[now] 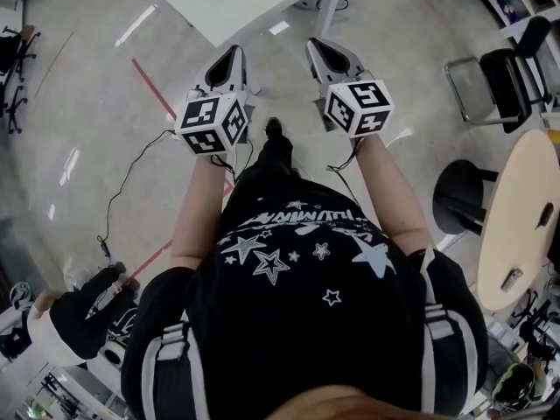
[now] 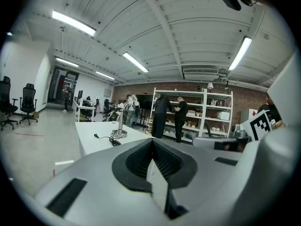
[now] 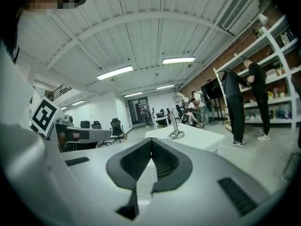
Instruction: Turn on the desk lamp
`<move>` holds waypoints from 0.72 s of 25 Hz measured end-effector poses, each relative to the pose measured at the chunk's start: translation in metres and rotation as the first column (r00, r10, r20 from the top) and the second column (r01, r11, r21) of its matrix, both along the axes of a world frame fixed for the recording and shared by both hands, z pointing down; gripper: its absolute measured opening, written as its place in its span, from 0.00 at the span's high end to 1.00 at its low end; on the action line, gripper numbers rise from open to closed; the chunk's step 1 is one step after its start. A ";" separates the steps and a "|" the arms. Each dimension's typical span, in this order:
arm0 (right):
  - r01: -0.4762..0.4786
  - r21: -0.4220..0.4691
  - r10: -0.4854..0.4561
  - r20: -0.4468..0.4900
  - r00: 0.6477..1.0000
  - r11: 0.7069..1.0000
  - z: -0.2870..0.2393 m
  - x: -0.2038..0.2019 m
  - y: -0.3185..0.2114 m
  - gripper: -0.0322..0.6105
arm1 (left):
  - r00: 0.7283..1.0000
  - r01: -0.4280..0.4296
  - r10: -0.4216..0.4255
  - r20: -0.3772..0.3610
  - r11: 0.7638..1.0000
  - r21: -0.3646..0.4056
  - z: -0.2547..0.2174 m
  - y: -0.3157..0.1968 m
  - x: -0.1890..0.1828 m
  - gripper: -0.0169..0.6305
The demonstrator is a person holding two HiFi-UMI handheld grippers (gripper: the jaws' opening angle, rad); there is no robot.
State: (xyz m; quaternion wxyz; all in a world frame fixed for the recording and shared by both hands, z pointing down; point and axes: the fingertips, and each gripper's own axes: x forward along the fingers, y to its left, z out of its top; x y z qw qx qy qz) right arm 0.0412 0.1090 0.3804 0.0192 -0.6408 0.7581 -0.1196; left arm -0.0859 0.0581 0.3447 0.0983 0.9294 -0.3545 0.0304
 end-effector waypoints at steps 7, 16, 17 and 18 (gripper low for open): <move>-0.003 -0.013 0.003 -0.017 1.000 1.000 0.003 0.009 -0.039 0.95 | 1.000 0.001 -0.001 -0.015 1.000 -0.002 0.001 -0.042 0.010 0.96; 0.020 -0.018 -0.021 -0.073 0.997 1.000 -0.002 0.025 -0.103 0.95 | 1.000 -0.003 0.002 -0.012 1.000 -0.022 0.008 -0.098 0.028 0.96; 0.020 -0.020 -0.021 -0.073 0.997 1.000 -0.002 0.026 -0.110 0.95 | 1.000 0.000 -0.001 -0.013 1.000 -0.025 0.008 -0.104 0.029 0.96; 0.021 -0.023 -0.023 -0.073 0.997 1.000 -0.002 0.026 -0.117 0.95 | 1.000 0.003 -0.003 -0.014 1.000 -0.029 0.009 -0.111 0.030 0.96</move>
